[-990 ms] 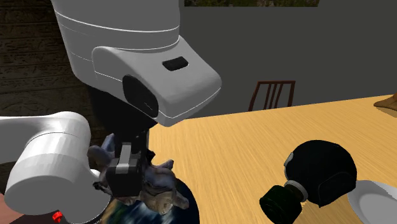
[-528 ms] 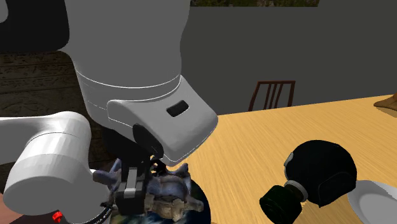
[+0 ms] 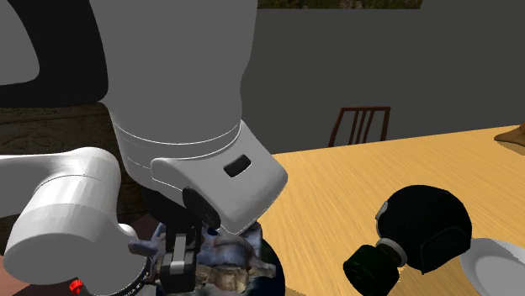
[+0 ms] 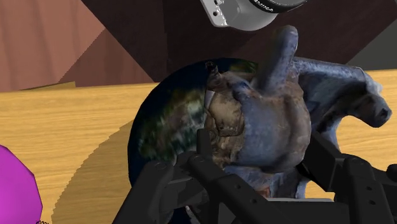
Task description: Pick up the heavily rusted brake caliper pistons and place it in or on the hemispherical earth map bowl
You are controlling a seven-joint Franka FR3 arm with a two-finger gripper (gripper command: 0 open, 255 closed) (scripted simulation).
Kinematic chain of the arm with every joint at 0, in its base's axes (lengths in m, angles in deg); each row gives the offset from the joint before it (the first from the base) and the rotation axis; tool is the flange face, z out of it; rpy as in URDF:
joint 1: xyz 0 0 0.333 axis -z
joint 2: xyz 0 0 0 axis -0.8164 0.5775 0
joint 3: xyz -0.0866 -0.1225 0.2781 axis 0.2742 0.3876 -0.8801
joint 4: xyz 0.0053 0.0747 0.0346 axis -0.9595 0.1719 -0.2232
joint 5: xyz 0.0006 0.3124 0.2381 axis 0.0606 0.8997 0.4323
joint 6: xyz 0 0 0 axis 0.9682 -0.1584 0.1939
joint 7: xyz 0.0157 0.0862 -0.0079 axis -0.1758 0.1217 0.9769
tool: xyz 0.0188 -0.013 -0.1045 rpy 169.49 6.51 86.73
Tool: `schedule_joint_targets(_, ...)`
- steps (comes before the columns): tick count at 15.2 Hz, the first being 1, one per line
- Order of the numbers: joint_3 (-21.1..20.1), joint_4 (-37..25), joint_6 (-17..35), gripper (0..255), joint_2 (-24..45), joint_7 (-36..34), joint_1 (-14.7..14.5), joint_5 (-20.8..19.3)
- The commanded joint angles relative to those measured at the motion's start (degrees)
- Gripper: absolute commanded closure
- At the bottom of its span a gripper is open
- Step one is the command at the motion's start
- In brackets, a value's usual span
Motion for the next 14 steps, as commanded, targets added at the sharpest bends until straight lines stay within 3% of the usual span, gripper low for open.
schedule_joint_targets(1,0.0,0.1,0.0,255,0.0,0.0,0.0,-0.1)
schedule_joint_targets(2,0.0,0.1,0.0,255,0.0,0.0,0.0,-0.1)
schedule_joint_targets(3,0.0,0.1,0.0,0,0.0,0.0,0.0,-0.1)
schedule_joint_targets(8,0.0,0.1,0.0,0,0.0,0.0,0.0,-0.1)
schedule_joint_targets(12,-1.5,-8.6,-4.8,0,3.6,0.5,-1.9,2.0)
schedule_joint_targets(14,-1.5,-8.6,-4.8,0,3.6,0.5,-1.9,2.0)
